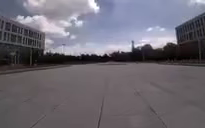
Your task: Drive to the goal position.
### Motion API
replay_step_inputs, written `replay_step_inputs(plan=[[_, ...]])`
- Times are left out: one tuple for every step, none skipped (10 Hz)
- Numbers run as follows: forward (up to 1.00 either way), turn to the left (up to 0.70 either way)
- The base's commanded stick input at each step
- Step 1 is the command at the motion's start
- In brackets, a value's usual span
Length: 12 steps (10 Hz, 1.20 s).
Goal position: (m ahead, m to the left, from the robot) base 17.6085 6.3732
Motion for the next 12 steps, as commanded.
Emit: replay_step_inputs(plan=[[0.7, 0.0], [0.7, 0.0], [0.7, 0.0], [0.7, 0.0], [0.7, 0.0], [0.7, 0.0], [0.7, 0.0], [0.7, 0.0], [0.7, 0.0], [0.7, 0.0], [0.7, 0.0], [0.7, 0.0]])
